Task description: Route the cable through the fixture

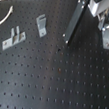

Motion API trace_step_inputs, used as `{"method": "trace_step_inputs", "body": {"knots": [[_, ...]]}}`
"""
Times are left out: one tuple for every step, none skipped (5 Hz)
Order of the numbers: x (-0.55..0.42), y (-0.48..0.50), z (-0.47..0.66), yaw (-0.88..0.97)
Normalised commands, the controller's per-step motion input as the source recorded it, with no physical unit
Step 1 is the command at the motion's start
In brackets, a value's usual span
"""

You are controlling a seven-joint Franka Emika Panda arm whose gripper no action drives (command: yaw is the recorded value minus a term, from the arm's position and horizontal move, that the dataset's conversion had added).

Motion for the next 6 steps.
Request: {"method": "trace_step_inputs", "body": {"knots": [[-0.268, 0.001, 0.16, 0.03], [-0.341, 0.094, 0.02, 0.11], [-0.179, 0.195, -0.01, 0.14], [-0.188, 0.279, -0.06, 0.17], [-0.019, 0.102, -0.03, 0.00], [0.000, 0.000, 0.00, -0.01]]}}
